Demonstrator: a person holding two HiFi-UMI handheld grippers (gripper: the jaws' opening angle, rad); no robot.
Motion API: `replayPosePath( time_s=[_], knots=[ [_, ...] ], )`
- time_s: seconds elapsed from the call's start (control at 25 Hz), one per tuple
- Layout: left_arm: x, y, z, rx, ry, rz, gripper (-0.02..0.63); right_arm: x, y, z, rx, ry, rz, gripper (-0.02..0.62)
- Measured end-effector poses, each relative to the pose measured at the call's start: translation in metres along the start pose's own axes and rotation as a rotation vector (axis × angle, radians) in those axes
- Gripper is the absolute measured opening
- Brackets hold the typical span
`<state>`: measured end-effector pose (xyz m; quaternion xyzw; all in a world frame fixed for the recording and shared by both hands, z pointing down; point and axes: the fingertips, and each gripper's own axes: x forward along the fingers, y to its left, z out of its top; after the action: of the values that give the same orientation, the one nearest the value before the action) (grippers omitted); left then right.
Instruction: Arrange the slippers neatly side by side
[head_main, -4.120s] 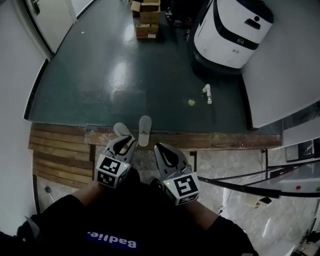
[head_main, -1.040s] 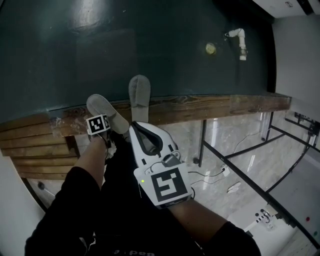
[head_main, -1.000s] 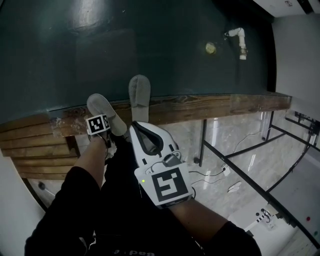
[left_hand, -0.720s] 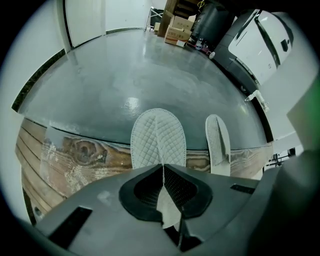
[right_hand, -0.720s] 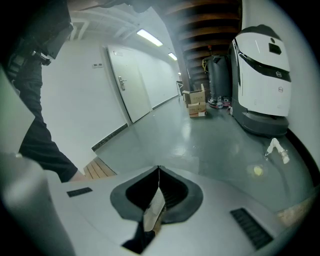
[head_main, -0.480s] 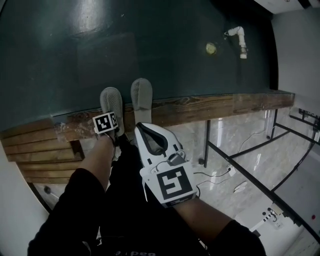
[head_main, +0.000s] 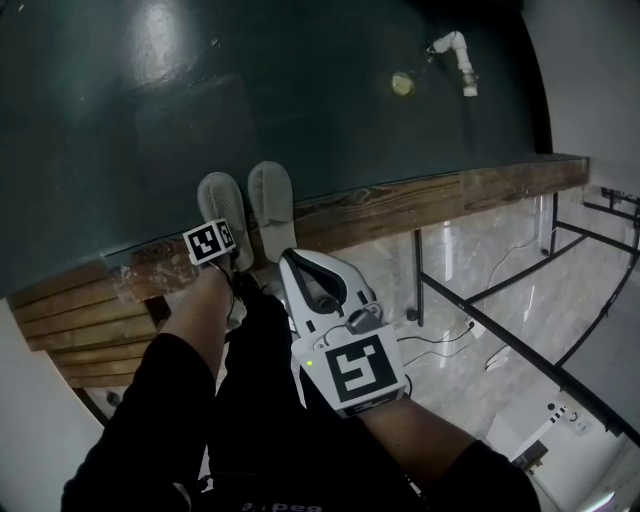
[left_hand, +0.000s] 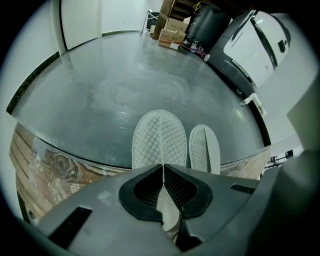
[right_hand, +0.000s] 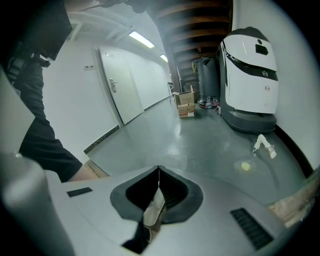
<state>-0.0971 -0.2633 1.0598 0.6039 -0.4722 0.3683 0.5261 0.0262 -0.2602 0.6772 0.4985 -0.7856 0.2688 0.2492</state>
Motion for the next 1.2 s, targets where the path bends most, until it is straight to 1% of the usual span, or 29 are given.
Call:
replayPosePath(
  time_s=[0.28, 0.56, 0.8, 0.84, 0.88, 0.92, 1.04, 1.2],
  knots=[
    [0.009, -0.016, 0.005, 0.024, 0.006, -0.017, 0.011, -0.004, -0.011, -0.008, 0.027, 0.008, -0.024, -0.002],
    [0.013, -0.015, -0.002, -0.017, 0.015, -0.015, 0.011, -0.009, -0.013, -0.008, 0.036, -0.011, -0.039, -0.002],
    [0.014, -0.016, -0.001, -0.035, 0.000, -0.024, 0.013, -0.018, -0.018, -0.015, 0.048, -0.006, -0.057, -0.002],
    [0.013, -0.017, -0.001, -0.035, -0.002, -0.026, 0.032, -0.019, -0.018, -0.015, 0.048, -0.006, -0.058, -0.002],
    [0.012, -0.019, 0.000, -0.035, -0.003, -0.028, 0.037, -0.021, -0.018, -0.015, 0.045, -0.008, -0.059, -0.002],
    [0.010, -0.020, 0.000, -0.036, -0.003, -0.030, 0.051, -0.022, -0.018, -0.014, 0.042, -0.009, -0.060, -0.002],
    [-0.001, -0.021, 0.000, -0.040, -0.007, -0.023, 0.052, -0.028, -0.013, -0.006, 0.039, -0.020, -0.052, -0.002],
    [-0.035, -0.033, -0.006, -0.040, -0.015, -0.028, 0.052, -0.046, 0.000, 0.017, 0.025, -0.055, -0.027, -0.002]
  ],
)
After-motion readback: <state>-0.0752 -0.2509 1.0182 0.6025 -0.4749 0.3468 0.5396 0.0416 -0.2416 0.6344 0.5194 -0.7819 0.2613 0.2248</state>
